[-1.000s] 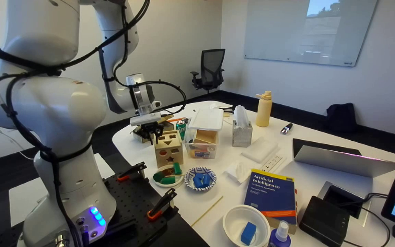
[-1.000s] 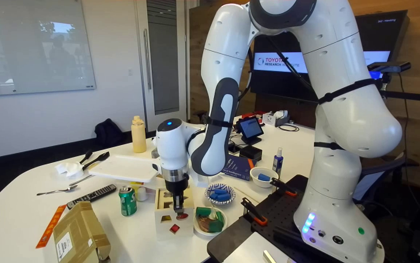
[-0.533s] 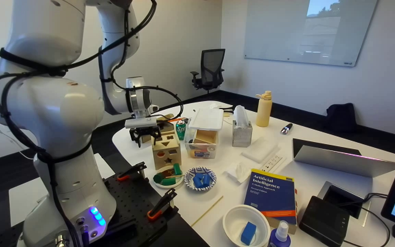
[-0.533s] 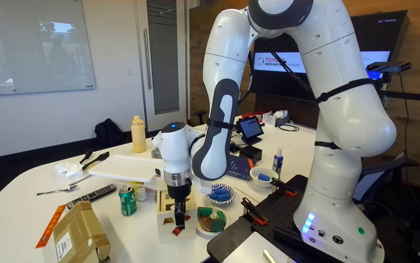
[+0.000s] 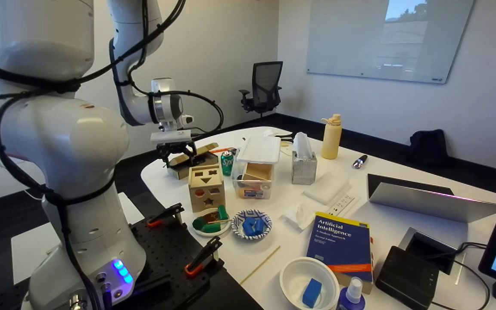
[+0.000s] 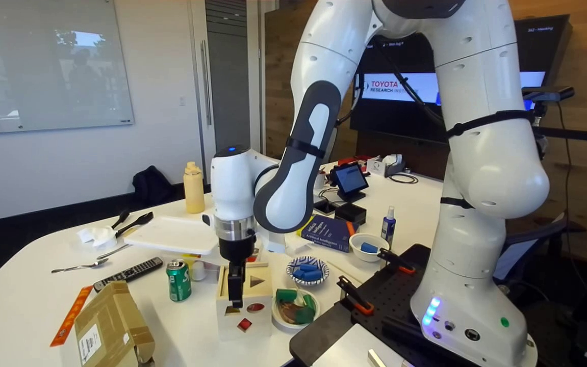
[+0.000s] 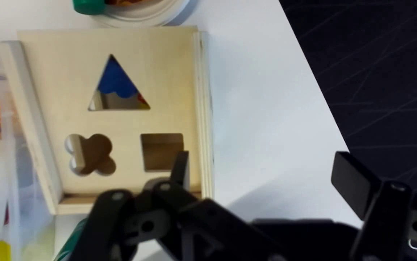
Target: Move the box to the left
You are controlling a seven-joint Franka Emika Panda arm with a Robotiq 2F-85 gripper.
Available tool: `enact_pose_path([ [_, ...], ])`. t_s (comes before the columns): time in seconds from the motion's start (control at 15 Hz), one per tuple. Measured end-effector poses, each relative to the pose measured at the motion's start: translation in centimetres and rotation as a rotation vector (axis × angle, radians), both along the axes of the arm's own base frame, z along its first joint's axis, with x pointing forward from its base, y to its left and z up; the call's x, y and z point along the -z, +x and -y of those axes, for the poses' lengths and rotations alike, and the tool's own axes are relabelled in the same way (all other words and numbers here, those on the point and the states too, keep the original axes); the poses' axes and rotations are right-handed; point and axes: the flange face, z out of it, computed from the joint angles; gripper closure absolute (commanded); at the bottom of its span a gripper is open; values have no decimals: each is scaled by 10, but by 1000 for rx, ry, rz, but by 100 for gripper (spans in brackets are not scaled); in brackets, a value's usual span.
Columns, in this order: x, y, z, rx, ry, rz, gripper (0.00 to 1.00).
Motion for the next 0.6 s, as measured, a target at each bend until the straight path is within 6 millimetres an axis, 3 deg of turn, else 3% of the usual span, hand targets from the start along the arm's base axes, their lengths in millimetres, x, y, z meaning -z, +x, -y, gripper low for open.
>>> enact_pose_path([
  [0.4,-71,6,5,43,-143,-5,0],
  [0.6,-93,2,5,49,-163,5,0],
])
